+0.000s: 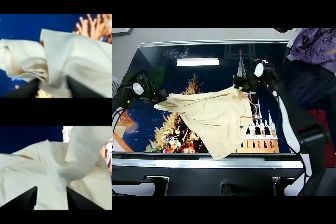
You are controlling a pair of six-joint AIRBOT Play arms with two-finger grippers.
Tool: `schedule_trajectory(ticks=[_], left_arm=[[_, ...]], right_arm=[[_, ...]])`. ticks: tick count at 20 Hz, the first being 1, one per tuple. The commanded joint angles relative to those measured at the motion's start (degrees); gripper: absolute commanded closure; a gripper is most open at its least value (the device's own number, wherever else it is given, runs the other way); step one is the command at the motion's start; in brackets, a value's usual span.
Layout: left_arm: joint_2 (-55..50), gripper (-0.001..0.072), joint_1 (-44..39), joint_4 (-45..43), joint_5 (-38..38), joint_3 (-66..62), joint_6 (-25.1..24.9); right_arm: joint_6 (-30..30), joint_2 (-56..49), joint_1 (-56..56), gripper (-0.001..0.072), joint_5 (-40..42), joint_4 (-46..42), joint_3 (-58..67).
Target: Fold the clothes and pants, and hang the long-sleeved shirts on hangers.
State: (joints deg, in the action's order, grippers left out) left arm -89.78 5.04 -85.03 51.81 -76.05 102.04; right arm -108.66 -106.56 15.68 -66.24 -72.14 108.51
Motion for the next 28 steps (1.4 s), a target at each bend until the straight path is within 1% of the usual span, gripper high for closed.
schedule_trajectory(ticks=[1,4,5,7,9,10,11,13,14,16,18,19,21,22,24,25,28], left_arm=[[0.44,-0.0013,3.06,-0.42,8.09,-4.79,0.02],[5.66,-0.0013,8.39,-0.26,9.90,-4.37,0.00],[7.63,-0.0013,10.19,-0.26,10.16,-3.26,0.02],[11.47,-0.0013,13.84,0.02,10.10,0.55,0.09],[14.45,-0.0013,16.85,0.66,10.38,5.33,1.55],[15.58,-0.0013,17.90,1.03,10.99,7.65,1.53],[16.24,-0.0013,18.49,1.01,12.02,9.22,1.53],[16.59,-0.0013,18.86,1.01,14.03,10.91,1.51],[16.57,-0.0013,18.73,1.01,14.86,11.13,1.51],[16.57,-0.0013,18.38,1.01,16.33,11.21,1.49],[16.57,-0.0013,18.12,1.01,17.51,11.23,1.51],[16.57,-0.0013,18.01,1.01,17.94,11.23,1.51],[16.57,-0.0013,17.79,1.01,18.73,11.23,1.51],[16.57,-0.0013,17.77,1.01,18.86,11.23,1.53],[16.57,-0.0013,17.75,1.01,19.19,11.23,1.51],[16.57,-0.0013,17.75,1.01,19.32,11.23,1.51],[16.55,-0.0013,17.75,1.01,19.71,11.23,1.51]], right_arm=[[7.63,6.27,-3.96,0.0286,-10.10,0.48,0.04],[12.33,15.39,-13.11,0.0288,-16.26,-0.26,-2.64],[12.72,18.78,-16.15,0.0288,-17.18,-0.07,-5.66],[13.33,26.34,-21.42,0.0288,-16.41,3.26,-16.79],[14.36,34.69,-23.54,0.0288,-11.26,9.79,-33.40],[15.10,38.73,-23.56,0.0288,-8.24,13.90,-42.77],[15.78,42.10,-23.58,0.0288,-5.46,19.65,-51.52],[20.65,47.80,-23.39,0.0288,0.66,33.07,-68.17],[22.80,49.92,-22.45,0.0288,3.41,38.03,-75.12],[24.72,52.00,-17.35,0.0288,8.20,43.04,-84.48],[24.35,51.98,-8.66,0.0275,13.68,44.72,-88.87],[22.91,51.98,-4.00,0.0252,17.38,45.24,-89.81],[18.67,51.21,4.72,0.0251,24.44,45.16,-90.07],[16.41,50.23,7.54,0.0251,26.58,45.13,-90.07],[14.27,47.23,11.41,0.0251,28.89,45.77,-90.07],[14.56,45.38,12.76,0.0251,30.05,48.26,-90.05],[19.96,41.40,14.99,0.0257,33.86,56.63,-89.31]])
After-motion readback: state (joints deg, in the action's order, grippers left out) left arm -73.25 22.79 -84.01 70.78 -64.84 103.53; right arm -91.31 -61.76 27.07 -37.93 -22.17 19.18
